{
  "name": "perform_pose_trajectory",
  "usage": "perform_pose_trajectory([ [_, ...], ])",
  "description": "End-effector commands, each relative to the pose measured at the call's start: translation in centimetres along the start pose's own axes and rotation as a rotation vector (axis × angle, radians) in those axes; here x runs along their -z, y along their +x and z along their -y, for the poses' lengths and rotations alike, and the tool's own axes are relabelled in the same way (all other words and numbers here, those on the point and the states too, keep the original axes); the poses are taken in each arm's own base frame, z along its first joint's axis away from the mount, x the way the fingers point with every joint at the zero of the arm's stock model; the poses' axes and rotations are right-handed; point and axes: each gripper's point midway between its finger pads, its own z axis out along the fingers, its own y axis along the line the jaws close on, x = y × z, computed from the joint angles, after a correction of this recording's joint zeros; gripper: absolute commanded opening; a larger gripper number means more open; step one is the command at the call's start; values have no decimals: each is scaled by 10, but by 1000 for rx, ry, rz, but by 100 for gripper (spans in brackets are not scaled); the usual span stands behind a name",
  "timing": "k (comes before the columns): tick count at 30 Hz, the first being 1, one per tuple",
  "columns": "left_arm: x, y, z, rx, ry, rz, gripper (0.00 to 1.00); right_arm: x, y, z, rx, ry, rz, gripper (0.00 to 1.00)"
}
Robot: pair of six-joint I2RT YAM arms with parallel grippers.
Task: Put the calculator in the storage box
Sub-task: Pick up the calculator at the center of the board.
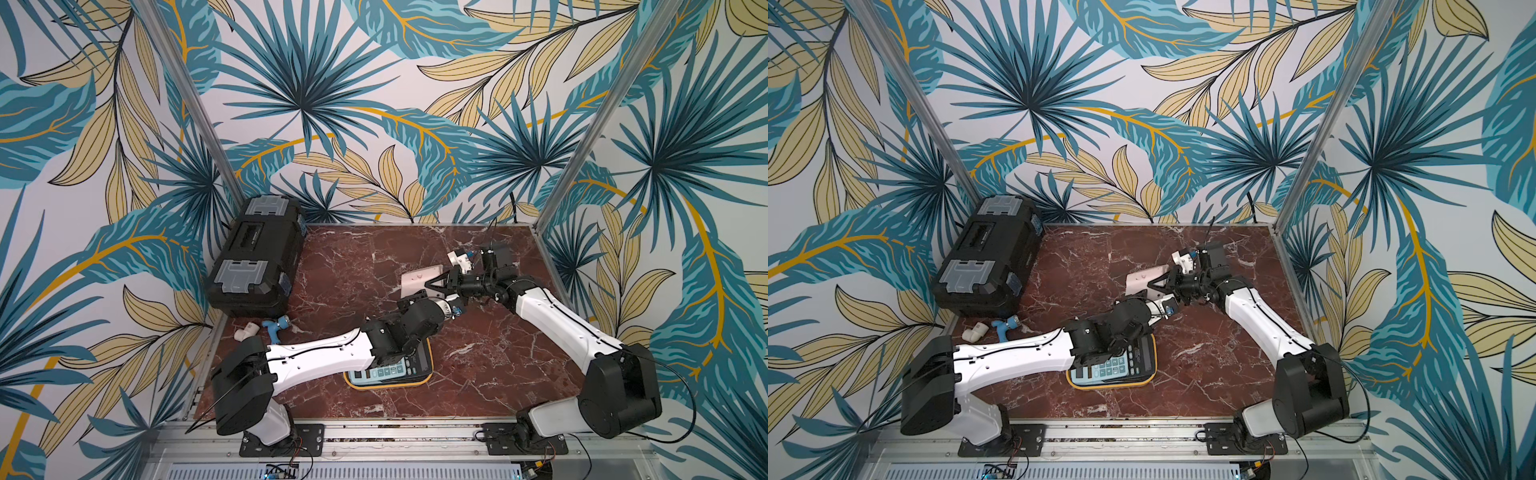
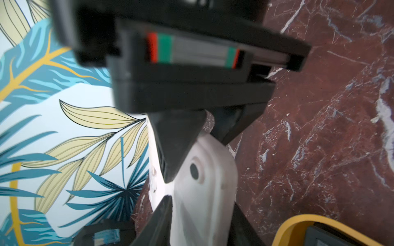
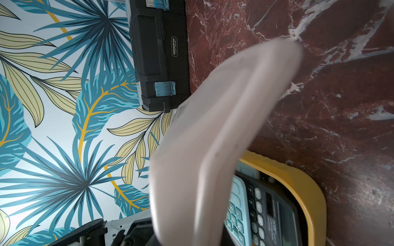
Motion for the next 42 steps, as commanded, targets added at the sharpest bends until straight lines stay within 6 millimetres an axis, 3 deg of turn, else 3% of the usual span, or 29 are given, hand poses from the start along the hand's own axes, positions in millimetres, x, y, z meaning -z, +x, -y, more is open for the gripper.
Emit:
perform_pose_trajectory([
  [1,-4,-6,-3,-10,-39,4,34,-4,-1,-3,0,-52,-16,15],
  [13,-8,-13,-2,-7,-41,11,12,-5,-2,-6,-4,-69,-15,26],
  [26,-11,-15,-5,32,-37,1,0,2,-4,1,32,-29,37,38],
  [39,-19,2,-38,275,25,-12,0,50,-21,19,54,35,212,71],
  [42,-20,8,-45,332,34,-16,0,65,-26,23,50,35,257,74],
])
